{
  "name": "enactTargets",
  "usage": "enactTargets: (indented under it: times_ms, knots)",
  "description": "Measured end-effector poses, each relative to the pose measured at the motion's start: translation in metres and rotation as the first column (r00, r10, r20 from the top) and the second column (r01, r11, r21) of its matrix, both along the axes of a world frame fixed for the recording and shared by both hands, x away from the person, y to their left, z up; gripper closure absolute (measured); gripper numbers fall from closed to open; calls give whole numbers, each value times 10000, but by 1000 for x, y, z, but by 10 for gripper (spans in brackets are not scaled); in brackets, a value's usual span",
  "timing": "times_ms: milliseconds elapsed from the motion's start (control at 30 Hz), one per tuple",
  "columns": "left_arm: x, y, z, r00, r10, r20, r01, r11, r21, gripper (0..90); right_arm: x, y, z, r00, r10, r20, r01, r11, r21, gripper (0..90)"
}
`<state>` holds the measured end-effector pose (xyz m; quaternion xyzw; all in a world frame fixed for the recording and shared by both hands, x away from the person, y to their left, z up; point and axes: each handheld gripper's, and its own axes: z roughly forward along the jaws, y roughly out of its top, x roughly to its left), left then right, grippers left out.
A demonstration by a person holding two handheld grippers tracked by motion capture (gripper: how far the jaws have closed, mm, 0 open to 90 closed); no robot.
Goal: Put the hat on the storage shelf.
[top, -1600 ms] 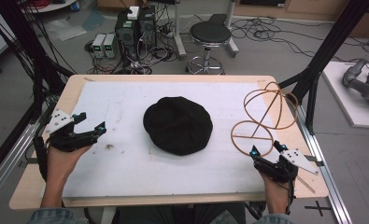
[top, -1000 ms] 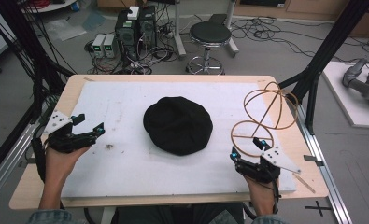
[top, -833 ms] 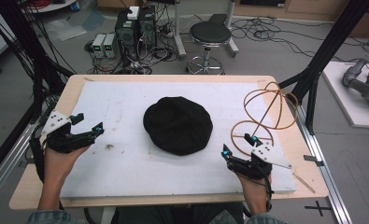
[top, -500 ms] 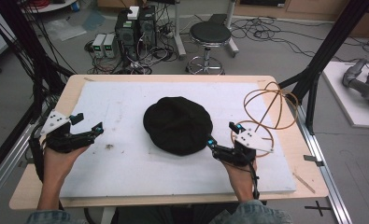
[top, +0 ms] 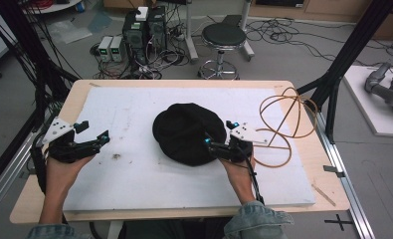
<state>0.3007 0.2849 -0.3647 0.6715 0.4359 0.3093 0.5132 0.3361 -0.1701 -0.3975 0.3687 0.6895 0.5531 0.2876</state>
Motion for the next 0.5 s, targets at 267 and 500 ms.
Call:
enactTargets:
  times_ms: [267,500]
  knots:
    - [0,2,0,10000,27,1,-26,10000,-17,197,16,17,1,9994,345,-93,-346,9994,-51,143]
    - [0,1,0,10000,23,-3,-23,10000,-39,197,35,25,-5,9978,430,-500,-443,9987,-262,145]
